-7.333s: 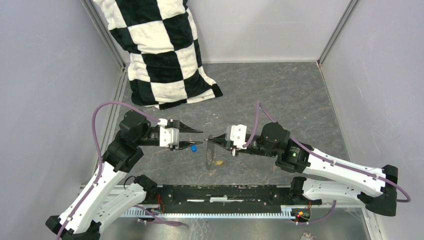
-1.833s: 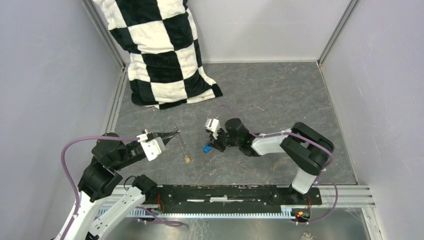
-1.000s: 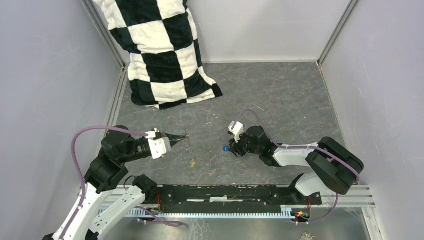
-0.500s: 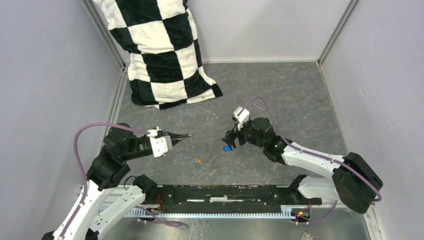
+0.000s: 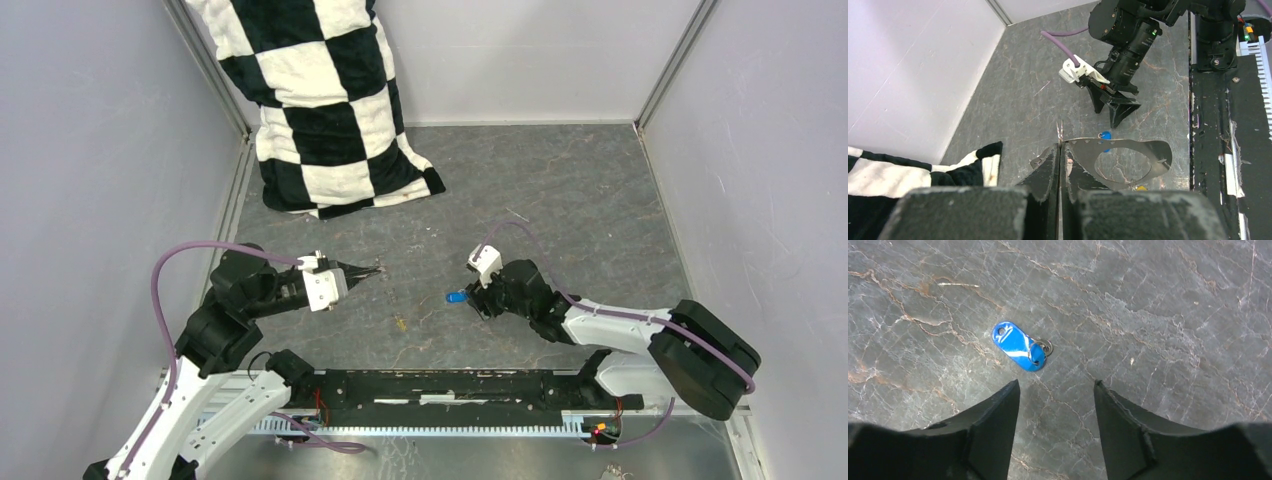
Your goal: Put the keys on the keyring
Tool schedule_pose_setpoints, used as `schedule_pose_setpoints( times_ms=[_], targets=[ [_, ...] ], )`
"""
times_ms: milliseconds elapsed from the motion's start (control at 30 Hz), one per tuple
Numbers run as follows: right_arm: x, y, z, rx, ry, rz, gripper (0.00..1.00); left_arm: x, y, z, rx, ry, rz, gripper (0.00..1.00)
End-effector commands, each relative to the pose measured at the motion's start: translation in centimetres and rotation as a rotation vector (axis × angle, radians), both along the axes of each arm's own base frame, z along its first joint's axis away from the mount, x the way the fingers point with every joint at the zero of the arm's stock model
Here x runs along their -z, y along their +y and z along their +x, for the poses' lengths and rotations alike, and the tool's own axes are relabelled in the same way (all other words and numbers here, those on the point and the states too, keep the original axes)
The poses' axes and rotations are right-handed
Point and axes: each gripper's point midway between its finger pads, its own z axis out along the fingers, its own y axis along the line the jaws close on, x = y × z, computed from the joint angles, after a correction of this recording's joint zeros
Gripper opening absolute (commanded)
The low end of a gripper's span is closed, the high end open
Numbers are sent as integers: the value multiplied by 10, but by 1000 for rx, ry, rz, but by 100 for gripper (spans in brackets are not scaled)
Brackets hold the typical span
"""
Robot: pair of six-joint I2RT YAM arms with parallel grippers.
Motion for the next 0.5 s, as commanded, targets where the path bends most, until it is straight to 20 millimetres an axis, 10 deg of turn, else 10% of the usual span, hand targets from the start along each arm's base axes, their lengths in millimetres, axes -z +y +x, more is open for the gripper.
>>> schedule_pose_setpoints(
  times_ms=[0, 467],
  targets=[
    [-22, 23, 7, -74, -88, 73, 59, -24, -3, -2, 17, -40, -55, 2],
    [-8, 40, 12, -116, -60, 70, 45, -23, -4, 2, 10, -44, -49, 2]
  ],
)
